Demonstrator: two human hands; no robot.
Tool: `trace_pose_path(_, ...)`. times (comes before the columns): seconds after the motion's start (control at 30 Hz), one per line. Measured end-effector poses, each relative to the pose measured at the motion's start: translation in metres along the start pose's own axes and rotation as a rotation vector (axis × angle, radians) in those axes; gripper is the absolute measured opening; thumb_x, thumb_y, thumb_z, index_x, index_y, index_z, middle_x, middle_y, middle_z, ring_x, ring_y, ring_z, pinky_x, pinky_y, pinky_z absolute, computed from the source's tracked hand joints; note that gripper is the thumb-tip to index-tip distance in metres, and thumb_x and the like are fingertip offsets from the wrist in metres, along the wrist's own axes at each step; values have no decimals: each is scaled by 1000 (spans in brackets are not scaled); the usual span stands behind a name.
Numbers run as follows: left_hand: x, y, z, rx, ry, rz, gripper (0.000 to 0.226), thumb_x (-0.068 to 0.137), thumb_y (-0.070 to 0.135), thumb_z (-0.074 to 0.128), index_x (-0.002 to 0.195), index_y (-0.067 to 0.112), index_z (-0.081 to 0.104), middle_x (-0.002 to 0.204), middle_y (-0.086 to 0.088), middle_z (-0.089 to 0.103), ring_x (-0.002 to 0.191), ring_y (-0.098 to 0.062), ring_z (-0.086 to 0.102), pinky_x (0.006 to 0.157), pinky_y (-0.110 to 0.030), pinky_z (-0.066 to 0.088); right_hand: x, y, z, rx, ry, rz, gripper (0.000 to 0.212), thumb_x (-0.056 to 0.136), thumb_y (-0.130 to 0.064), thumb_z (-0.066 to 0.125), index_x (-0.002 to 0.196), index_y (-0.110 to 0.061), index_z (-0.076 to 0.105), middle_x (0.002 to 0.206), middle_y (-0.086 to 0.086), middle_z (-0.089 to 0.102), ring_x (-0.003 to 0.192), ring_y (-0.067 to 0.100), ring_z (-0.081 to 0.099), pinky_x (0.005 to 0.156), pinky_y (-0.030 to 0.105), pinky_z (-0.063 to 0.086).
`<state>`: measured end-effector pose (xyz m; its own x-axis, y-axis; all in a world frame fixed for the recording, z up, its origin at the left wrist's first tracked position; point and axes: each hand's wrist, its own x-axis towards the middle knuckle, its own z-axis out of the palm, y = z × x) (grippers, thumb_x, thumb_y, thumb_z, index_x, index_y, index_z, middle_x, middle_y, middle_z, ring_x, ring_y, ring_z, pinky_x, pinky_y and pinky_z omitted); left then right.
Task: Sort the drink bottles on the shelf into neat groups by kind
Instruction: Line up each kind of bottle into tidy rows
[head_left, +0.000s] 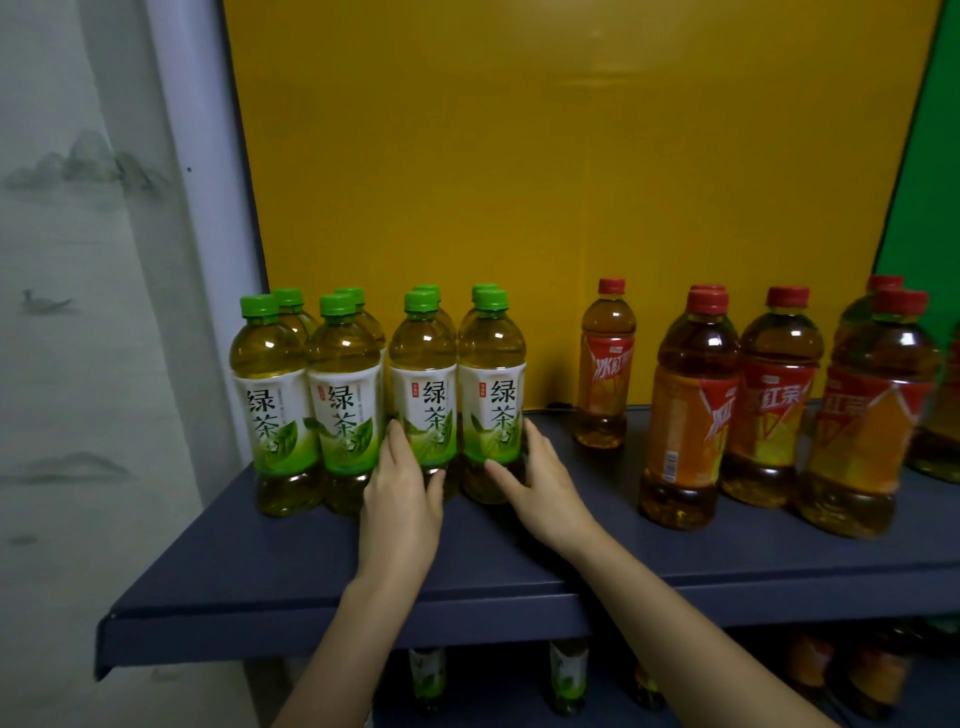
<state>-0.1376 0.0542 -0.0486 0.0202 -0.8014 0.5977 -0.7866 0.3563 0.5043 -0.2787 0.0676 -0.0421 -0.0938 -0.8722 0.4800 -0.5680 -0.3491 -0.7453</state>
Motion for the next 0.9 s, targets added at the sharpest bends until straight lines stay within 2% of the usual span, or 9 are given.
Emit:
trace_pose_path(0.07, -2, 1, -2, -21, 58, 48, 60, 88, 18, 59, 138, 2, 31, 135, -15, 43, 125, -30, 44, 97, -39, 41, -16, -5, -13, -57, 4, -16, 57, 91, -21, 56, 141, -19, 29, 130, -9, 38, 123, -2, 33, 98, 12, 27)
trace_pose_path(0.17, -7, 2, -6, -51, 177, 148, 45, 84, 12, 61, 124, 0, 45, 121, -15, 50, 112, -29, 51, 89, -39, 46, -49, -13, -41, -73, 70, -80, 41, 91, -18, 55, 130, -24, 44, 126, -13, 48, 117, -4, 46, 99, 19, 41)
trace_pose_path(0.3, -15, 18, -11, -178, 238, 342, 25, 82, 6, 62, 106, 7, 54, 104, -7, 55, 100, -16, 49, 84, -25, 42, -79, -9, -86, -173, 448, -165, 26, 86, -14, 60, 108, -25, 53, 105, -11, 55, 98, -3, 53, 82, 8, 43)
trace_pose_path(0.4, -21, 41, -3, -313, 131, 423, 18, 85, 8, 60, 102, 11, 56, 99, 3, 52, 95, -9, 49, 83, -17, 38, -81, 6, -112, -192, 632, -93, 39, 83, -16, 64, 116, -20, 44, 112, -7, 44, 98, -2, 45, 82, -1, 34)
trace_pose_path(0.47, -24, 55, 6, -390, 10, 403, 17, 86, 10, 59, 103, 12, 56, 100, 5, 52, 93, -9, 53, 80, -19, 43, -77, 20, -119, -168, 576, -1, 52, 83, -21, 65, 128, -18, 38, 122, -6, 41, 109, -1, 41, 83, 1, 34)
trace_pose_path(0.57, -20, 73, 28, -494, -164, 301, 24, 87, 11, 60, 110, 11, 54, 105, 3, 51, 97, -12, 55, 84, -22, 48, -71, 40, -119, -159, 429, 71, 67, 81, -28, 67, 137, -18, 32, 132, -4, 44, 120, 6, 41, 95, 19, 36)
trace_pose_path(0.7, -4, 93, 56, -623, -309, 64, 31, 88, 6, 57, 117, 3, 48, 121, -11, 52, 103, -16, 53, 84, -20, 42, -56, 53, -126, -105, 285, 106, 71, 80, -32, 69, 138, -18, 31, 132, -2, 49, 122, 12, 47, 101, 31, 42)
trace_pose_path(0.8, 9, 106, 72, -607, -343, -77, 37, 91, 8, 53, 127, 3, 43, 131, -9, 48, 112, -15, 49, 85, -17, 36, -44, 57, -132, -59, 134, 88, 67, 79, -33, 70, 134, -19, 34, 119, -7, 57, 111, 10, 56, 93, 26, 46)
trace_pose_path(0.9, 22, 115, 91, -589, -349, -175, 41, 93, 12, 51, 132, 5, 40, 133, -10, 48, 121, -20, 47, 97, -27, 37, -32, 59, -133, -25, 11, 65, 68, 82, -32, 67, 136, -18, 28, 116, -10, 54, 109, 9, 55, 91, 21, 43)
